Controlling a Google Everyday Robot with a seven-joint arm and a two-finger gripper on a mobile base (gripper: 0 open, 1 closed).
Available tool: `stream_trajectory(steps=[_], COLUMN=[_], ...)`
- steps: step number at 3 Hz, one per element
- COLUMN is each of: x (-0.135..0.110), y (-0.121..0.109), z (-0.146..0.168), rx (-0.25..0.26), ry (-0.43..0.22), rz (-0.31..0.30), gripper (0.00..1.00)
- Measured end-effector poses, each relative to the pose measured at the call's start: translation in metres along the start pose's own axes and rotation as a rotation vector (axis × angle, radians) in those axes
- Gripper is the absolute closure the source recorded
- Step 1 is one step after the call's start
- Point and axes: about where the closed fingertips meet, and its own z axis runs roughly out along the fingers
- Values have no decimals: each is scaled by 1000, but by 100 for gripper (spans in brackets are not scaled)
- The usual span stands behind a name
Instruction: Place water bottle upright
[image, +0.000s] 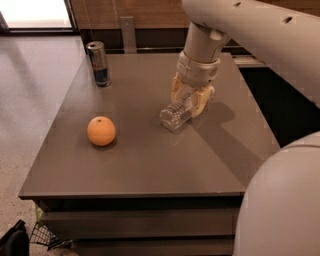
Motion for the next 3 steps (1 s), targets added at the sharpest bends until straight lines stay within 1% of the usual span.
stream_trajectory(steps=[1,2,3], x=[-2,-2,-5], y=[0,0,3], z=[1,1,-4], rx=[-1,-1,-38], ry=[-3,-3,-19], rz=[-15,-17,-47], gripper=[100,100,100])
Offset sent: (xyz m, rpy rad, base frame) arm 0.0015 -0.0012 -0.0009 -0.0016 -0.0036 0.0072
